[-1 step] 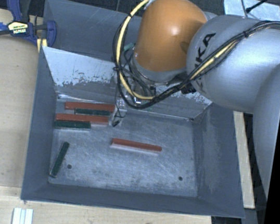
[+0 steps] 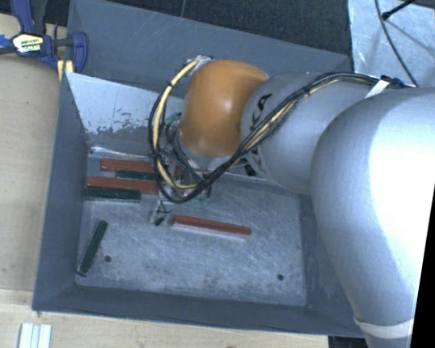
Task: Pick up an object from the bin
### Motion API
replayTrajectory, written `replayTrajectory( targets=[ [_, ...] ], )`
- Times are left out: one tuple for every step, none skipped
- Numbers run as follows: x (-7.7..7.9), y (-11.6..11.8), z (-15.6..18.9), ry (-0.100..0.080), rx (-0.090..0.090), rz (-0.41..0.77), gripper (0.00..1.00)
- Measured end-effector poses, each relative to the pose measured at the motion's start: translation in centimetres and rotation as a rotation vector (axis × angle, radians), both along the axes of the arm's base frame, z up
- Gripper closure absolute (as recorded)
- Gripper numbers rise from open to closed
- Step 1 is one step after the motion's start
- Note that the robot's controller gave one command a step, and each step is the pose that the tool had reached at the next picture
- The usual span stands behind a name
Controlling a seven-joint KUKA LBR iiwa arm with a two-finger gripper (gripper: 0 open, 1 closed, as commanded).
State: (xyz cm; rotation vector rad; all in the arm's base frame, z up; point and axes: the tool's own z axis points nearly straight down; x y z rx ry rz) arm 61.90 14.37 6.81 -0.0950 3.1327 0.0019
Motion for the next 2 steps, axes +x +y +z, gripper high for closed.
replayTrajectory(
  targets=[
    [0.2, 0.0, 0.6, -0.002, 0.002, -0.002, 1.0],
    [-0.7, 0.4, 15.0, -0.005, 0.001, 0.018, 1.0]
  ],
)
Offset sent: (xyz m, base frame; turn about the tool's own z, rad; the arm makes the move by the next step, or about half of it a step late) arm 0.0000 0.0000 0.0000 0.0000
